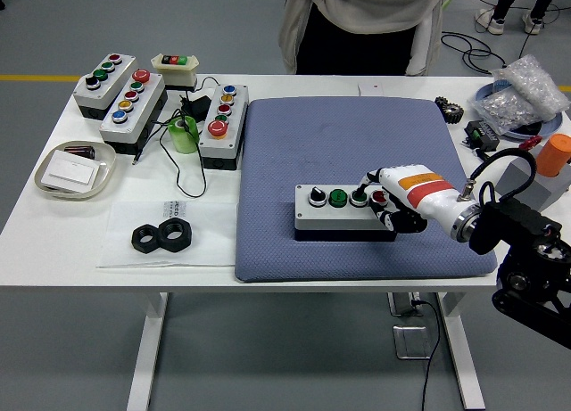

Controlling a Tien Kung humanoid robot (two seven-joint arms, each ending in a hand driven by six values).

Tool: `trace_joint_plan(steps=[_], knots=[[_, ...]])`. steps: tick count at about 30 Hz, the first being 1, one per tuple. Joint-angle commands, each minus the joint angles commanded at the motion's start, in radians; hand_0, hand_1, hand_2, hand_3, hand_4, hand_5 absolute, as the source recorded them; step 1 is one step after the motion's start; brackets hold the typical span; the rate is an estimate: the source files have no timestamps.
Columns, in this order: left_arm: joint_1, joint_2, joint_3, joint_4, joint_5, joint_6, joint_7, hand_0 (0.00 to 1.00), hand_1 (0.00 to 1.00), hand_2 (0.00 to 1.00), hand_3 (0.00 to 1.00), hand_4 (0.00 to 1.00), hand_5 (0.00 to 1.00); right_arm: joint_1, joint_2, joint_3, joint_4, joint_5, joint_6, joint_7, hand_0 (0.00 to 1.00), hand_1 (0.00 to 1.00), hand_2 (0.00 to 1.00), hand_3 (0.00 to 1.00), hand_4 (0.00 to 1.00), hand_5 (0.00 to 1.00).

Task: Pick up the button,place it on the desk,press the button,press the button

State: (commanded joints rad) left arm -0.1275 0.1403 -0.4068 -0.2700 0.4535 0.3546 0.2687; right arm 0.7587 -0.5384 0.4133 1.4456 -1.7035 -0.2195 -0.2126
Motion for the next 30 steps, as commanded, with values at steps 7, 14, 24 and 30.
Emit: trace_joint_plan(steps=[7, 14, 24, 30], knots=[[-0.003, 0.000, -0.007, 0.002, 0.009, -0.001, 0.004, 0.738, 0.773, 0.847, 0.762, 0.525, 0.998, -0.030, -0.033, 0.136, 0.059, 0.019, -0.050, 0.014, 0.104, 0.002, 0.051, 0.697, 0.653, 0.002], [-0.005, 0.000, 0.000, 0.003, -0.001, 0.000, -0.001, 0.738, 0.773, 0.846, 0.762, 0.525, 0.998, -0.082, -0.053, 0.342, 0.040, 0.265, -0.165, 0.124, 0.328, 0.201, 0.340, 0.819, 0.616, 0.048], [-0.001, -0.001, -0.003, 0.003, 0.004, -0.001, 0.002, 0.738, 0.773, 0.846, 0.762, 0.525, 0.998, -0.130, -0.039, 0.535, -0.142, 0.694, -0.217, 0.350, 0.890, 0.793, 0.871, 0.899, 0.627, 0.172], [0.004, -0.003, -0.008, 0.004, 0.009, -0.001, 0.003, 0.738, 0.773, 0.846, 0.762, 0.524, 0.998, -0.155, -0.027, 0.569, -0.256, 0.946, -0.202, 0.389, 0.898, 0.805, 0.874, 0.892, 0.631, 0.226]])
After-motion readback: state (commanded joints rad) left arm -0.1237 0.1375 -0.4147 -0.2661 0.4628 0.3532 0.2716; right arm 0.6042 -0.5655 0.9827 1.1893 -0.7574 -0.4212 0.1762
